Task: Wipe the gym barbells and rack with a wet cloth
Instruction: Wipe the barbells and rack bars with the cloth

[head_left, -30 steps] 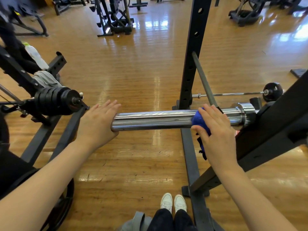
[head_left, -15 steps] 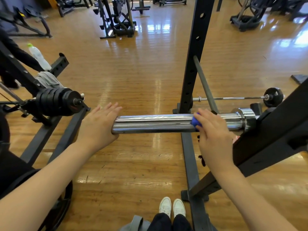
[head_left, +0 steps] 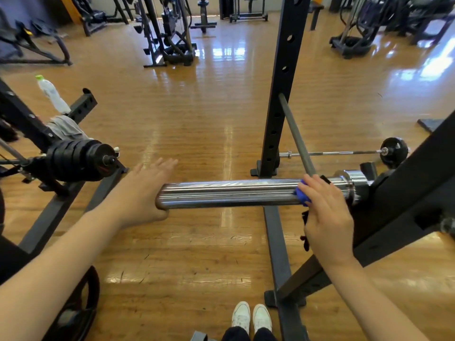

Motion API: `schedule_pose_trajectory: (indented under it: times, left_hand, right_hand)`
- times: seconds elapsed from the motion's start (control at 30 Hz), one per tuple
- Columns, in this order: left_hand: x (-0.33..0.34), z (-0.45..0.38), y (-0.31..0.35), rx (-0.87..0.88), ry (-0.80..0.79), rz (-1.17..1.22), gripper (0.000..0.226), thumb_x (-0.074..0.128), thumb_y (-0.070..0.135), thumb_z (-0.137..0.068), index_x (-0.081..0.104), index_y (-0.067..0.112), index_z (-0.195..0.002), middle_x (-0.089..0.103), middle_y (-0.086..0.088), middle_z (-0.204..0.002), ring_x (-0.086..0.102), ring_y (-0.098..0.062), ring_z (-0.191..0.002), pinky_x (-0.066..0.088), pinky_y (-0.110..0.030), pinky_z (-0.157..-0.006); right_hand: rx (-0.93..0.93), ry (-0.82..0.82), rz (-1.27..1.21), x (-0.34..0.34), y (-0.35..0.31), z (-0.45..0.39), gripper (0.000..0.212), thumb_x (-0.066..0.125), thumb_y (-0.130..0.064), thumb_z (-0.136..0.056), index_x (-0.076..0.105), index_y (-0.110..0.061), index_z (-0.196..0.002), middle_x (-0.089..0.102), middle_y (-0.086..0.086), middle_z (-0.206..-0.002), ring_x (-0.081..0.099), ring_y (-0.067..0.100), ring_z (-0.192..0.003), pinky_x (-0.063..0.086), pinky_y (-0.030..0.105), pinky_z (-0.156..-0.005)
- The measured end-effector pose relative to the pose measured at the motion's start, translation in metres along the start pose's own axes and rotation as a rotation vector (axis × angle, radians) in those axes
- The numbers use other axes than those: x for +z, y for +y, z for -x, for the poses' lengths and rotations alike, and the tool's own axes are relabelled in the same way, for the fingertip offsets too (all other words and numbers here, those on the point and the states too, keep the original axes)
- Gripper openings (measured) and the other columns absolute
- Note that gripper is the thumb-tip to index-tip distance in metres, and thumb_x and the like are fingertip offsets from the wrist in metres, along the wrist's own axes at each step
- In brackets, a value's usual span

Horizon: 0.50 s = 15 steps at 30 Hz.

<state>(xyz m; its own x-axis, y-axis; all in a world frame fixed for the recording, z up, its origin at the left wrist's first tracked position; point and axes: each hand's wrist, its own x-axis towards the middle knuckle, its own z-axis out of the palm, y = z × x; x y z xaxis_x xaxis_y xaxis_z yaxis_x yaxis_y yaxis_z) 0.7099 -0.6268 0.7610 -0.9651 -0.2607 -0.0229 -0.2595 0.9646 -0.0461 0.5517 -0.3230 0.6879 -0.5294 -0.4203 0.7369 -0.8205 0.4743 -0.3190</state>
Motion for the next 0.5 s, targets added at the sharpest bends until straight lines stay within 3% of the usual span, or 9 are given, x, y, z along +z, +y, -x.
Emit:
schedule_pose_trajectory:
  times: [0.1, 0.17, 0.3, 0.4, 0.5]
  left_hand:
    - [0.023, 0.022, 0.001, 0.051, 0.327, -0.133, 0.103, 0.087, 0.029, -0.057, 0.035, 0.004, -0.142, 0.04, -0.015, -0.145, 0.03, -0.028, -0.138, 0.002, -0.039, -0.116]
    - [0.037, 0.029, 0.001, -0.001, 0.414, -0.107, 0.101, 0.091, 0.022, -0.053, 0.039, 0.001, -0.137, 0.044, -0.02, -0.141, 0.033, -0.032, -0.134, 0.004, -0.042, -0.116]
    - [0.048, 0.022, -0.004, 0.012, 0.551, -0.098, 0.087, 0.087, 0.003, -0.057, 0.042, 0.003, -0.132, 0.052, -0.021, -0.134, 0.046, -0.038, -0.126, 0.025, -0.047, -0.11]
    - [0.047, 0.02, -0.008, 0.052, 0.54, -0.04, 0.078, 0.086, 0.002, -0.057, 0.051, 0.001, -0.127, 0.054, -0.021, -0.131, 0.05, -0.037, -0.122, 0.031, -0.046, -0.107]
    - [0.039, 0.018, -0.01, -0.005, 0.376, 0.017, 0.078, 0.087, 0.006, -0.058, 0.054, 0.005, -0.128, 0.054, -0.015, -0.134, 0.046, -0.033, -0.128, 0.029, -0.044, -0.109]
  right_hand:
    - [0.136, 0.104, 0.019, 0.004, 0.003, -0.008, 0.033, 0.04, -0.008, -0.093, 0.063, 0.003, -0.114, 0.063, 0.017, -0.117, 0.054, 0.03, -0.117, 0.038, 0.046, -0.105]
    - [0.193, 0.152, 0.014, 0.015, -0.014, -0.011, 0.031, 0.042, -0.004, -0.091, 0.063, 0.002, -0.114, 0.064, 0.017, -0.117, 0.051, 0.027, -0.119, 0.036, 0.048, -0.106]
    - [-0.036, 0.054, -0.038, 0.024, -0.022, 0.003, 0.034, 0.044, 0.0, -0.088, 0.06, 0.0, -0.117, 0.057, 0.014, -0.125, 0.047, 0.024, -0.124, 0.031, 0.042, -0.112]
    - [-0.086, 0.033, -0.038, 0.011, 0.002, 0.009, 0.034, 0.042, 0.002, -0.089, 0.059, 0.002, -0.118, 0.056, 0.016, -0.127, 0.046, 0.026, -0.126, 0.029, 0.042, -0.113]
    - [0.062, 0.143, -0.002, 0.013, 0.006, 0.004, 0.032, 0.042, 0.003, -0.09, 0.061, 0.003, -0.115, 0.06, 0.02, -0.122, 0.048, 0.029, -0.124, 0.032, 0.049, -0.11]
